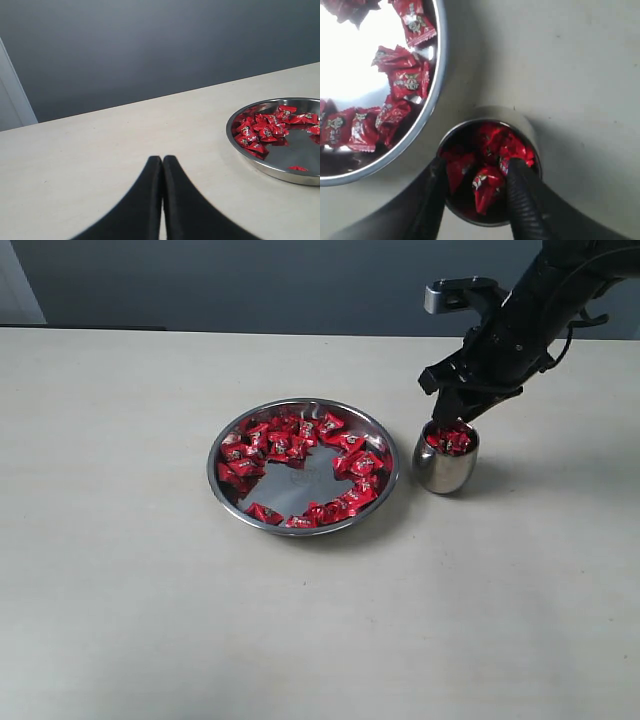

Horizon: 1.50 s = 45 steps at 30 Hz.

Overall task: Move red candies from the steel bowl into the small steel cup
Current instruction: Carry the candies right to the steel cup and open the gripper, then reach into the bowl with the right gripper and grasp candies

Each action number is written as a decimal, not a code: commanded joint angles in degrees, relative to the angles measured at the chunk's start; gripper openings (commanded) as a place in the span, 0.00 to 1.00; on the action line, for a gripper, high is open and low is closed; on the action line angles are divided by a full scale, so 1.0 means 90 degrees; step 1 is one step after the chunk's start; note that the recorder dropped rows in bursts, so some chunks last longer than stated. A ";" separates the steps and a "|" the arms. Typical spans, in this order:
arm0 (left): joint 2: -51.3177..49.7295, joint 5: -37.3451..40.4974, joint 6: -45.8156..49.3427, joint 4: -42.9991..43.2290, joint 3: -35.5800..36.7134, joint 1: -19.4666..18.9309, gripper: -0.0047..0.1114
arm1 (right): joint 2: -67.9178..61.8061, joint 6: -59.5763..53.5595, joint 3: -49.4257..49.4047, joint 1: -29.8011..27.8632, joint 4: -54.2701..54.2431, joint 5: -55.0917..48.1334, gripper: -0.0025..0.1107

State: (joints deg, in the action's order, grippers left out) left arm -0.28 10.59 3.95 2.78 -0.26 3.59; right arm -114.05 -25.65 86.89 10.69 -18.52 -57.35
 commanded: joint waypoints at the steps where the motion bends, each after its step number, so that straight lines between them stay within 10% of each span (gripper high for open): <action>1: 0.0031 -0.0039 -0.0014 -0.0014 0.0029 -0.0003 0.06 | 0.0322 -0.0027 0.0026 0.0006 -0.0377 0.0253 0.37; 9: 0.0031 -0.0039 -0.0014 -0.0014 0.0029 -0.0003 0.06 | 0.0306 -0.1517 0.0026 0.0728 -0.2956 0.0073 0.37; 20: 0.0031 -0.0039 -0.0014 -0.0014 0.0029 -0.0003 0.06 | -0.0482 -0.1872 0.0026 0.2259 -0.2598 0.3197 0.37; 45: 0.0031 -0.0023 -0.0014 -0.0014 0.0029 -0.0003 0.06 | -0.1743 -0.1859 0.0026 0.2291 -0.2423 0.4631 0.37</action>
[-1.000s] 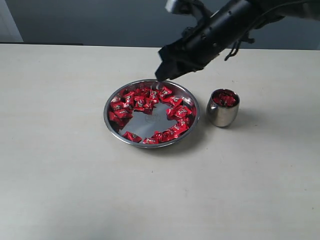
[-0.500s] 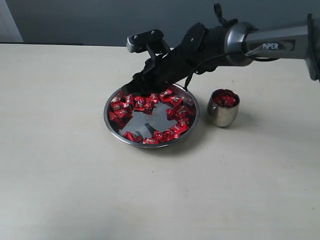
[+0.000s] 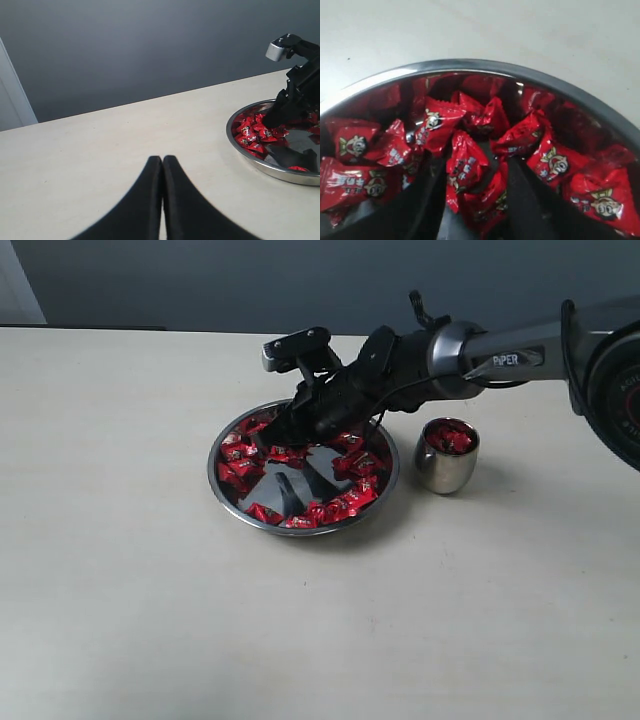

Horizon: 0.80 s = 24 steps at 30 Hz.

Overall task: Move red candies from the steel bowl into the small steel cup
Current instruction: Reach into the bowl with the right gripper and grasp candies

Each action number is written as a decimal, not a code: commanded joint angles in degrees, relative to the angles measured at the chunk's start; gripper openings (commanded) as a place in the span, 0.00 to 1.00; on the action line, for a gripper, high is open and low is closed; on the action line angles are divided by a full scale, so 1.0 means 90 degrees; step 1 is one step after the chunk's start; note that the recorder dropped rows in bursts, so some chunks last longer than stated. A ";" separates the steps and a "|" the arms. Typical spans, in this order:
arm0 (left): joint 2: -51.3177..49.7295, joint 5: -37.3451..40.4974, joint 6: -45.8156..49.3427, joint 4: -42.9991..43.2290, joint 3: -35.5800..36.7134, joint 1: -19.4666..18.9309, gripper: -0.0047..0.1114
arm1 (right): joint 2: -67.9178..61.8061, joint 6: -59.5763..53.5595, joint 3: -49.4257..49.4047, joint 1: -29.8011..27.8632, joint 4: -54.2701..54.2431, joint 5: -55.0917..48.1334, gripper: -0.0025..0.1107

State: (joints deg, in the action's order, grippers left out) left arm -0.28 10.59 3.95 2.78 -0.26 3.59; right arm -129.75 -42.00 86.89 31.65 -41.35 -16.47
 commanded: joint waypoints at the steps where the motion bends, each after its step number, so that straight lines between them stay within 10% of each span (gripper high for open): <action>1: 0.0031 -0.0023 -0.0014 -0.0014 0.0029 -0.0003 0.06 | 0.0001 -0.0042 0.0026 -0.0037 0.0114 0.0089 0.37; 24: 0.0031 -0.0023 -0.0014 -0.0014 0.0029 -0.0003 0.06 | 0.0001 0.2150 0.0026 -0.0037 0.2024 -0.0672 0.37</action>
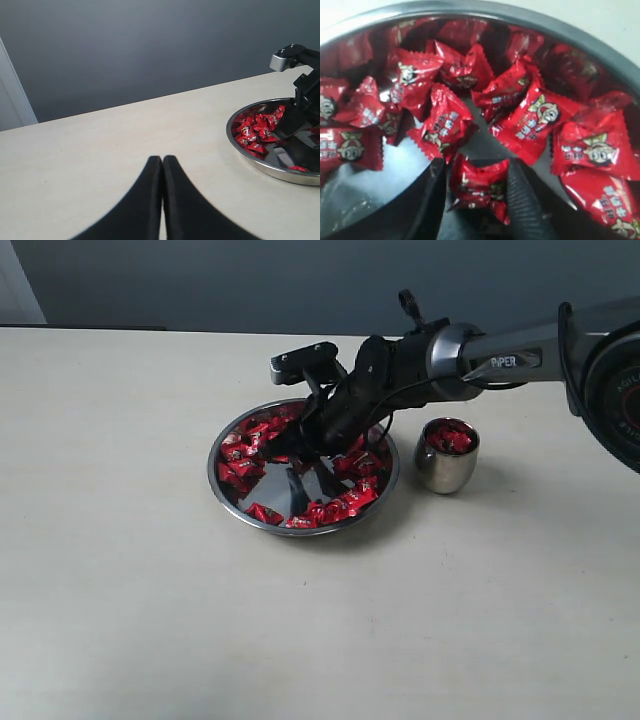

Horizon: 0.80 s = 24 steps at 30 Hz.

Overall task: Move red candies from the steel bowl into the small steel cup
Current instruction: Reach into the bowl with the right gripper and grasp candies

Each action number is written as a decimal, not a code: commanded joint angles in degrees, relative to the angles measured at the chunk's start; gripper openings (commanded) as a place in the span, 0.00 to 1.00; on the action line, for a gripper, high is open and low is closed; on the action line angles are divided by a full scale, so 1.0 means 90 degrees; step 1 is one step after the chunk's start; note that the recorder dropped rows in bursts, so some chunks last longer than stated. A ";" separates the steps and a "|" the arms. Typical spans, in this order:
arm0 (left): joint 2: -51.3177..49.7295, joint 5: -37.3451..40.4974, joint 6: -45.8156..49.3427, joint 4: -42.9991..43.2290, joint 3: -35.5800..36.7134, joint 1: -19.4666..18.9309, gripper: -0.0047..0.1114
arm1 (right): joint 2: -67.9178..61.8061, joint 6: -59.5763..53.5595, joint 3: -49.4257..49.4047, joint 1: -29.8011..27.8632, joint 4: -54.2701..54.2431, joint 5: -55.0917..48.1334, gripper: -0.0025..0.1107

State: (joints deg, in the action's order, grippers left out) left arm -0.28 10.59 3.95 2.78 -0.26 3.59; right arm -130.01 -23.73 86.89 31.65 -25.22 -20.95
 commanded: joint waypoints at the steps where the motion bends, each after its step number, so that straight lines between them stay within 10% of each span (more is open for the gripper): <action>1: 0.0031 -0.0023 -0.0014 -0.0014 0.0029 -0.0003 0.06 | 0.0029 0.0120 0.0026 -0.0037 0.0245 -0.0202 0.37; 6: 0.0031 -0.0038 -0.0014 -0.0014 0.0029 -0.0003 0.06 | 0.0029 0.0120 0.0026 -0.0037 0.0499 -0.0324 0.32; 11: 0.0031 -0.0038 -0.0014 -0.0014 0.0029 -0.0003 0.06 | 0.0051 0.0120 0.0026 -0.0037 0.0474 -0.0324 0.01; 24: 0.0031 -0.0038 -0.0014 -0.0014 0.0029 -0.0003 0.06 | 0.1723 0.0200 0.0026 -0.0037 0.1361 -0.1851 0.02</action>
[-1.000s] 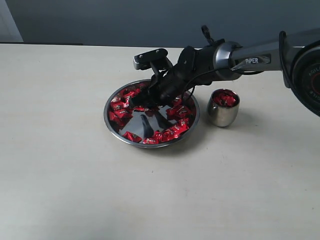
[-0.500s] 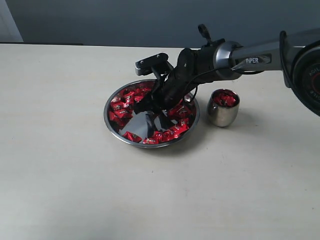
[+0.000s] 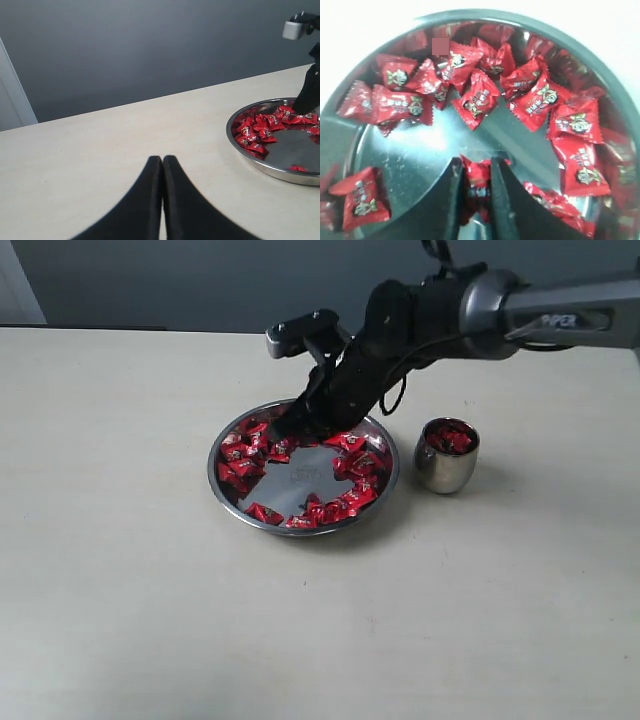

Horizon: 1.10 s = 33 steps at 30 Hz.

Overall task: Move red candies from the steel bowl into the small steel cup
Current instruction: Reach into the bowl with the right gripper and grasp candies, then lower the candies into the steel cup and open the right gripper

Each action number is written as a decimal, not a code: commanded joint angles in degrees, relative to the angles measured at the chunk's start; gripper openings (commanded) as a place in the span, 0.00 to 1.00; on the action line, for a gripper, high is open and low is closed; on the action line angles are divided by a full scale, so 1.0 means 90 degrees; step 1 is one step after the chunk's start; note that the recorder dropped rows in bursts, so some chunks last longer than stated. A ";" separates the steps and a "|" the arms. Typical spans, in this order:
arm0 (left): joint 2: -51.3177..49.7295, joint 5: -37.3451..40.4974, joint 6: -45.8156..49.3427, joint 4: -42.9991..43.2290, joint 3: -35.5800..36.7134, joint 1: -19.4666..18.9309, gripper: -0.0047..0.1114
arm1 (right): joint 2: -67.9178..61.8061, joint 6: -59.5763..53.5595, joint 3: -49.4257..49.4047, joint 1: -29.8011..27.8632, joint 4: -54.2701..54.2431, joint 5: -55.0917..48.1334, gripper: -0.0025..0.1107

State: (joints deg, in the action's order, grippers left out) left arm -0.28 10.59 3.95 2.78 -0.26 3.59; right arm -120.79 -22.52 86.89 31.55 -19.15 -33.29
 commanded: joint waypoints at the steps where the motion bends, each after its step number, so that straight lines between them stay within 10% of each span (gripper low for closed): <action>1: 0.0031 -0.0038 -0.0014 -0.0014 0.0029 -0.0003 0.06 | 0.0797 0.0232 0.0026 -0.0026 0.0886 -0.0521 0.02; 12: 0.0031 -0.0022 -0.0014 -0.0014 0.0029 -0.0003 0.06 | 0.1463 0.1369 0.0026 -0.1702 0.1647 -0.2846 0.02; 33: 0.0031 -0.0022 -0.0014 -0.0014 0.0029 -0.0003 0.06 | 0.0735 0.0438 0.0026 -0.1729 0.1303 -0.2919 0.04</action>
State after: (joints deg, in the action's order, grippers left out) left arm -0.28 10.59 3.95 2.78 -0.26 3.59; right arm -114.32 -17.97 86.89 16.34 -8.68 -60.30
